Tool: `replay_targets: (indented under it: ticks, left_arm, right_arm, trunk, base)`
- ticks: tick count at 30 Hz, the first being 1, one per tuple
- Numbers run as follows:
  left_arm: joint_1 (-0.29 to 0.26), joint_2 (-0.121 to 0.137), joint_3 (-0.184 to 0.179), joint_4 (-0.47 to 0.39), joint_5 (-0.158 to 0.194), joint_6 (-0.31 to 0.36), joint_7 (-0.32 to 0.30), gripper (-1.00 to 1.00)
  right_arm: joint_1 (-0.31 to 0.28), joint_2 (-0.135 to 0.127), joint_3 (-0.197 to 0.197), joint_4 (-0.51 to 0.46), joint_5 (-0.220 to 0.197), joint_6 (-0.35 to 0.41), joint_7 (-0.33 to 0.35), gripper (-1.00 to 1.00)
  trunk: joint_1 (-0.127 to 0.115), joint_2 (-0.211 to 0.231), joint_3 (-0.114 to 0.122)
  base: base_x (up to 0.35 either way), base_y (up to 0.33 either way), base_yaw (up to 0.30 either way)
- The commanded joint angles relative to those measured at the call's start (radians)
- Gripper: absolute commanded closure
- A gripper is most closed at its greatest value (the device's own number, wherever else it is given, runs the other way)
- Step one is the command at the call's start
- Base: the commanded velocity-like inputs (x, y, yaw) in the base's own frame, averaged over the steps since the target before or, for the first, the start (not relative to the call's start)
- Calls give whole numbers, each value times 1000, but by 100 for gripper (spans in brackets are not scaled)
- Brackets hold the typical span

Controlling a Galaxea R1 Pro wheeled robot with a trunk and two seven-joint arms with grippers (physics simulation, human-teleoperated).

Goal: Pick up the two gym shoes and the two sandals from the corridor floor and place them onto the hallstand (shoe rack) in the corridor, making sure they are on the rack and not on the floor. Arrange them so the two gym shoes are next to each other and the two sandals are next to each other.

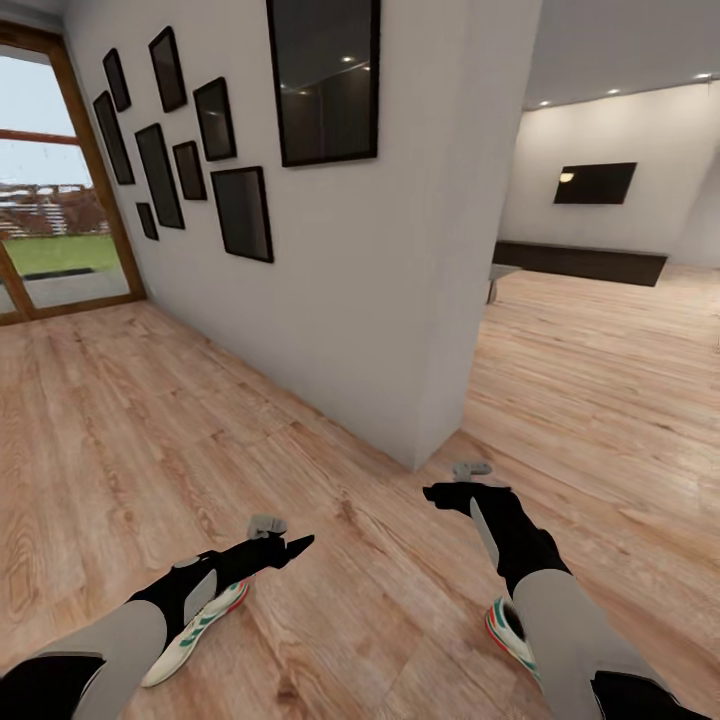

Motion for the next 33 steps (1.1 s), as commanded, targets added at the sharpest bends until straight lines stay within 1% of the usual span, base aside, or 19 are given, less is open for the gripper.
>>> replay_targets:
  ticks: [1,10,19,28,33]
  left_arm:
    - [0,1,-5,1,5,-5,-2,-100]
    - [0,1,-5,1,5,-5,-2,-100]
    - [0,1,-5,1,5,-5,-2,-100]
    - [0,1,-5,1,5,-5,-2,-100]
    - [0,1,-5,1,5,-5,-2,-100]
  right_arm:
    - [-1,1,-6,-1,11,4,8,-100]
    - [0,2,-6,-1,10,4,8,-100]
    - [0,1,-7,-1,10,4,8,-100]
    - [-1,2,-5,-1,11,4,8,-100]
    - [-1,2,-5,-1,11,4,8,-100]
  trunk:
    - [0,0,-1]
    - [0,0,-1]
    - [0,0,-1]
    - [0,0,-1]
    - [0,0,2]
  base:
    - [0,0,-254]
    - [59,46,-254]
    - [227,211,-249]
    - [249,197,-76]
    - [252,181,-200]
